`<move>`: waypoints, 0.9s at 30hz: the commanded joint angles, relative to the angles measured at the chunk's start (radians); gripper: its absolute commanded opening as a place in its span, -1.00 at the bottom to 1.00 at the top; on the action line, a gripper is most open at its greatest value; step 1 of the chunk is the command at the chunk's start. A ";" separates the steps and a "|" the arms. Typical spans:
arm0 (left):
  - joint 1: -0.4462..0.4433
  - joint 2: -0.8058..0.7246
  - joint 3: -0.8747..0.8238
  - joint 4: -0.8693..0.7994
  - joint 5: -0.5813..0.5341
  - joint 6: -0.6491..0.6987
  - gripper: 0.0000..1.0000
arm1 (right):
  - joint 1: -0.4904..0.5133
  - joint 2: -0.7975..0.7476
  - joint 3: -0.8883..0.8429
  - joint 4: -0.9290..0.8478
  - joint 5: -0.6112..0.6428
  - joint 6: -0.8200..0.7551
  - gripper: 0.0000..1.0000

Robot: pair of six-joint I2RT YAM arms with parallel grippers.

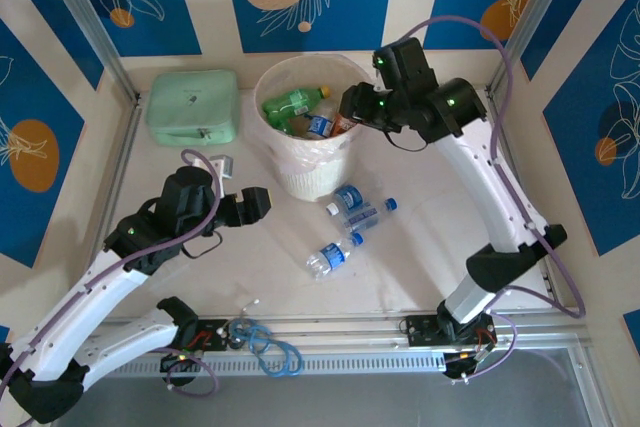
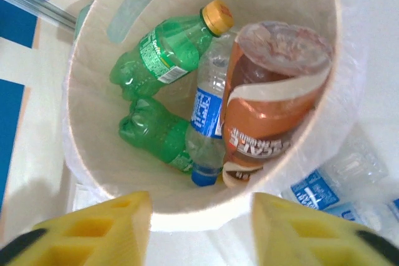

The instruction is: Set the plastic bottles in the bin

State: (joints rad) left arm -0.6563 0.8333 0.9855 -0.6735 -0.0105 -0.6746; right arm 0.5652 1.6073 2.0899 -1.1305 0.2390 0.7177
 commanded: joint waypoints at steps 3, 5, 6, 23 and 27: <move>0.009 -0.004 -0.020 0.007 0.019 -0.008 0.68 | -0.050 0.026 0.044 0.023 -0.027 -0.019 -0.47; 0.009 -0.011 -0.026 0.011 0.021 -0.015 0.66 | -0.060 0.054 0.069 0.034 -0.045 -0.036 -0.56; 0.009 -0.017 -0.030 0.014 0.021 -0.019 0.65 | -0.064 0.071 0.083 0.040 -0.061 -0.040 -0.59; 0.009 -0.010 -0.068 0.031 0.046 -0.032 0.59 | -0.102 0.280 0.214 0.016 -0.082 -0.068 -0.71; 0.010 -0.008 -0.073 0.034 0.050 -0.035 0.58 | -0.099 0.273 0.201 0.018 -0.072 -0.067 -0.69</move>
State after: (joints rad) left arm -0.6563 0.8322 0.9184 -0.6647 0.0204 -0.7013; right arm 0.4587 1.9018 2.2959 -1.1084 0.1761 0.6678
